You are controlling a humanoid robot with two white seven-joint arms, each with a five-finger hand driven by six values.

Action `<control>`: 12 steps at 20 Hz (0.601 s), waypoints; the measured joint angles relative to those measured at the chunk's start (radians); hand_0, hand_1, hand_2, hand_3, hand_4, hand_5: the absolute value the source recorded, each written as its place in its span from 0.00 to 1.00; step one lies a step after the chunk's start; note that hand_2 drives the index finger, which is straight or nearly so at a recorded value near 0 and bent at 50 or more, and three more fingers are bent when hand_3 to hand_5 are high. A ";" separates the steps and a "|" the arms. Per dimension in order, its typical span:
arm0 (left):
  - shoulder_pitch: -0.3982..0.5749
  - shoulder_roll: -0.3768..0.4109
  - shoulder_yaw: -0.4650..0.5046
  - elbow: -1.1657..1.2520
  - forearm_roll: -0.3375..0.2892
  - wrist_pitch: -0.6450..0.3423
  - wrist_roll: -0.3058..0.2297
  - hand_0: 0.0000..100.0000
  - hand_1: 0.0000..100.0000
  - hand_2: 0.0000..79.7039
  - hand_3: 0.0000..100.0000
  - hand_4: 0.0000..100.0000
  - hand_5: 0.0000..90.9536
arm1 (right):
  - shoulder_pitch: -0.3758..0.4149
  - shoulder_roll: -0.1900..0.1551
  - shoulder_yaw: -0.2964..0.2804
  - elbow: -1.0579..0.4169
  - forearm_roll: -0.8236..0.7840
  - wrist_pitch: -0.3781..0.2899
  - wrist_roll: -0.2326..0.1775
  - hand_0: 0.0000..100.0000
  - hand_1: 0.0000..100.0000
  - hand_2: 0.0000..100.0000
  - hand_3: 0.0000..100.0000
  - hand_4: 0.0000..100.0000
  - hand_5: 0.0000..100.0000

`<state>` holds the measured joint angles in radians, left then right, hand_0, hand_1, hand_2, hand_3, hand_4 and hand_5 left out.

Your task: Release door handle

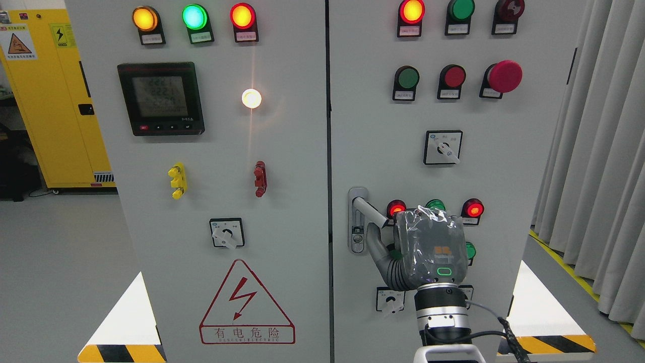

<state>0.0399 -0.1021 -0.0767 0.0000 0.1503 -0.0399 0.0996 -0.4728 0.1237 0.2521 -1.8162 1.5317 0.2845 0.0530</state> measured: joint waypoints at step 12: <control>0.000 0.000 0.000 0.000 0.000 0.000 0.000 0.12 0.56 0.00 0.00 0.00 0.00 | -0.005 -0.001 -0.010 -0.005 -0.002 -0.002 0.002 0.57 0.31 0.98 1.00 1.00 1.00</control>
<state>0.0399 -0.1018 -0.0767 0.0000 0.1503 -0.0399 0.0996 -0.4777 0.1226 0.2425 -1.8210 1.5297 0.2830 0.0547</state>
